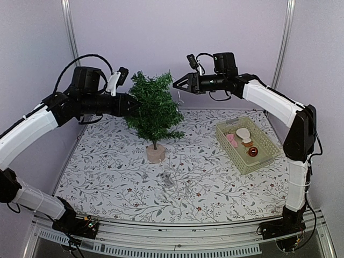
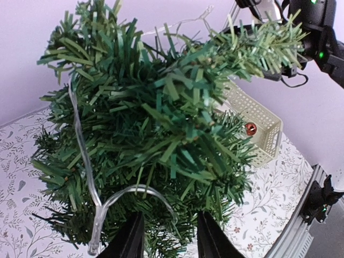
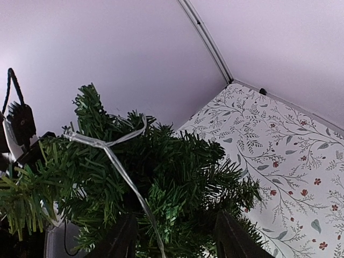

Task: Decorate the small christmas tree

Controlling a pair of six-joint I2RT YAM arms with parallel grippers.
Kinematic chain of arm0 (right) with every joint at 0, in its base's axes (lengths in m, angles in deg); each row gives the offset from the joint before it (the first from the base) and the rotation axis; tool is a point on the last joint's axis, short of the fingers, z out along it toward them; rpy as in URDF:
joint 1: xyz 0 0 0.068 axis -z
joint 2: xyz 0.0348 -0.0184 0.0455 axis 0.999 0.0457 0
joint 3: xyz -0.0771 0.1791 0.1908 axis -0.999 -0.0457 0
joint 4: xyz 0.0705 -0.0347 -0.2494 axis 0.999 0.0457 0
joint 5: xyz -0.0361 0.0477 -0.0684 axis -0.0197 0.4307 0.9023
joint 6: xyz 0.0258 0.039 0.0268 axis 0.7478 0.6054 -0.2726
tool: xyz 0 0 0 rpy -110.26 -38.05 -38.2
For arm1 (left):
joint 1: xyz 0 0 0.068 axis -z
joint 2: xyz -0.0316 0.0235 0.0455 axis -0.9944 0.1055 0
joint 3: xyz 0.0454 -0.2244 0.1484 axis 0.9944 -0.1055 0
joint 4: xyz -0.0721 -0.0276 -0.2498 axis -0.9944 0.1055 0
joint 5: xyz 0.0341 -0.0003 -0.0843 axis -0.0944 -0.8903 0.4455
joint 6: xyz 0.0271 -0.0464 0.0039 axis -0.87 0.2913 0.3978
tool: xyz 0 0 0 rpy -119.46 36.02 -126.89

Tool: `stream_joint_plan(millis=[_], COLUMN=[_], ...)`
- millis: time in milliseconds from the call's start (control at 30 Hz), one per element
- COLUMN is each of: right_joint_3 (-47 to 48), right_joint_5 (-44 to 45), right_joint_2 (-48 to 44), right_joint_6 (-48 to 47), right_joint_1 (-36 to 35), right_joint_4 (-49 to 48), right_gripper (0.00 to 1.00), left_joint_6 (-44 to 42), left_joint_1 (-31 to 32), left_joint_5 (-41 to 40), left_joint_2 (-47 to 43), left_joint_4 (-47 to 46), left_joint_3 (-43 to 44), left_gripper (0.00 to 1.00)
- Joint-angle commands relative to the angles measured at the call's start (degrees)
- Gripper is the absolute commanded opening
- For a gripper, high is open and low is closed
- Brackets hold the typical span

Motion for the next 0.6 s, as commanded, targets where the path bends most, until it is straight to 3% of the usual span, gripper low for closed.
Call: stream_joint_plan(millis=[0, 167, 267, 567], right_joint_3=[-2.4, -7.5, -13.8, -43.7], right_joint_5=[-1.0, -2.3, -4.1, -6.4], right_joint_2=[-4.8, -8.0, -11.8, -29.0], right_joint_6=[0.7, 2.2, 2.7, 0.9], right_joint_1=[1.1, 2.8, 3.5, 3.7], right_joint_4=[-1.6, -2.9, -5.0, -18.5], right_gripper=[0.56, 0.61, 0.64, 0.67], left_joint_6=[-0.5, -0.8, -1.7, -3.3], left_joint_1=[-0.8, -1.2, -1.2, -0.6], left_joint_5=[-0.8, 0.1, 1.3, -0.7], left_joint_2=[-1.5, -2.6, -4.1, -14.8], left_joint_4=[0.1, -1.0, -2.9, -14.7], left_joint_3=[-1.2, -1.4, -2.6, -13.3], left_gripper=[0.34, 0.33, 0.38, 0.39])
